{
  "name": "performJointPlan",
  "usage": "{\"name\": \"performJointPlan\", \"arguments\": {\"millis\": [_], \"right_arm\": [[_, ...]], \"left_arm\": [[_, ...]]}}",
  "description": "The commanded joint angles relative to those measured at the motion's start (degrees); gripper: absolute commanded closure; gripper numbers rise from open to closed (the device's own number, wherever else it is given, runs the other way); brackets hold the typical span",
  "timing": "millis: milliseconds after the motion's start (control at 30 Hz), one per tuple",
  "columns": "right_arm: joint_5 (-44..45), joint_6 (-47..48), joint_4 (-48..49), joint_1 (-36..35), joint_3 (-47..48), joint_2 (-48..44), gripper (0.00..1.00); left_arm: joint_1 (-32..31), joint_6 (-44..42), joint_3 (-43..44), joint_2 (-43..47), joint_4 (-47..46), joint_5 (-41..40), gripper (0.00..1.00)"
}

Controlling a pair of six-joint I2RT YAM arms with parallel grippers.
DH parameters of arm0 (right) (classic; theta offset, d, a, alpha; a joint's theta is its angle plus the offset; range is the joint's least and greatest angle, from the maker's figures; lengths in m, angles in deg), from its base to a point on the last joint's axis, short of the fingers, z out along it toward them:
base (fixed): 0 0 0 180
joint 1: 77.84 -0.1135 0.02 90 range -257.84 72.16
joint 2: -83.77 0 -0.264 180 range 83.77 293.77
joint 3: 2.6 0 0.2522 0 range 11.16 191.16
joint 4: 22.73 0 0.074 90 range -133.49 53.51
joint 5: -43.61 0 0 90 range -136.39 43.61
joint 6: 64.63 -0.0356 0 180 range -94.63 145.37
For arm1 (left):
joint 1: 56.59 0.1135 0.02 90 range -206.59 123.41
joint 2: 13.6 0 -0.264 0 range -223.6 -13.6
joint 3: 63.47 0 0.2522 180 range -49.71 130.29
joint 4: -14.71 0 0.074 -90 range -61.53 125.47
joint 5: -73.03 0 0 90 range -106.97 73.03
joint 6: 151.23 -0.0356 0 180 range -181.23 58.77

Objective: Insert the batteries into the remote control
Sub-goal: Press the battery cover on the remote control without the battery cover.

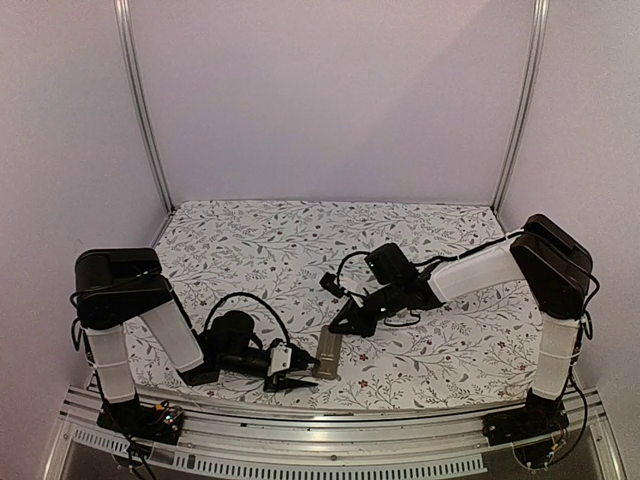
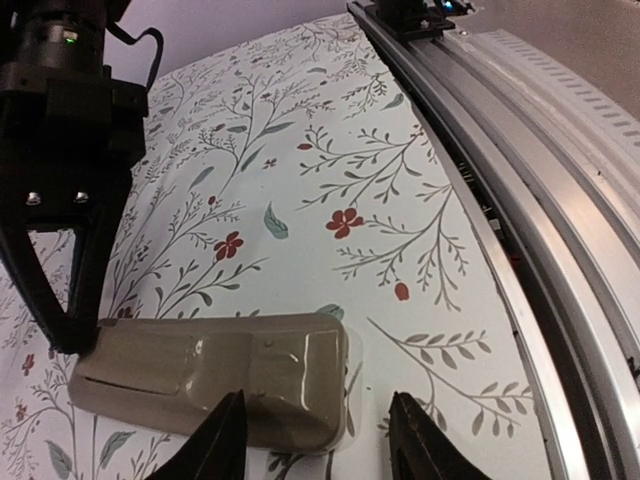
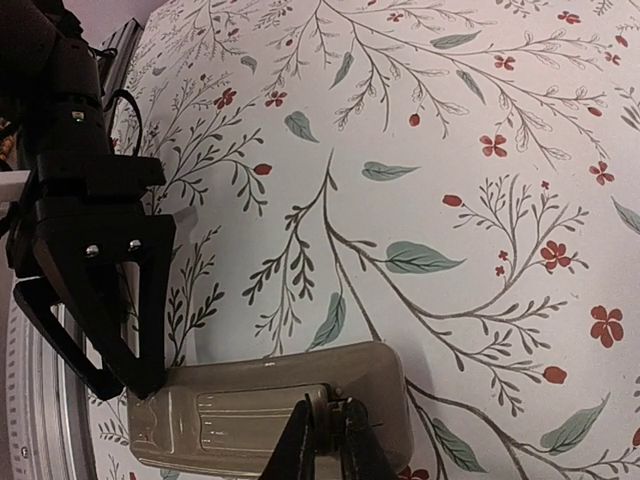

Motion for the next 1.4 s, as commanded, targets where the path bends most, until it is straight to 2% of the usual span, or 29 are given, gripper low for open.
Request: {"name": "performJointPlan", "arguments": {"millis": [0, 567, 1167, 1367], "right_arm": [[-1.27, -0.46, 1.17, 0.49, -1.26, 0.97, 0.9], [-1.38, -2.5, 2.86, -0.04, -3.73, 1.91, 0.92], [10.71, -1.18, -0.22, -3.93, -5.61, 2.46, 0.92], [18.0, -1.79, -1.11, -4.28, -8.42, -0.34, 0.79]], "left_arm": [[-0.69, -0.36, 0.71, -1.44, 0.92, 0.21, 0.52], [-0.69, -1.0, 1.31, -1.97, 0.33, -1.79, 0.52], [-0.12, -2.38, 0.57, -1.55, 1.32, -1.99, 0.53], [-0.06, -2.33, 0.3, -1.51, 1.19, -1.71, 0.53]]}}
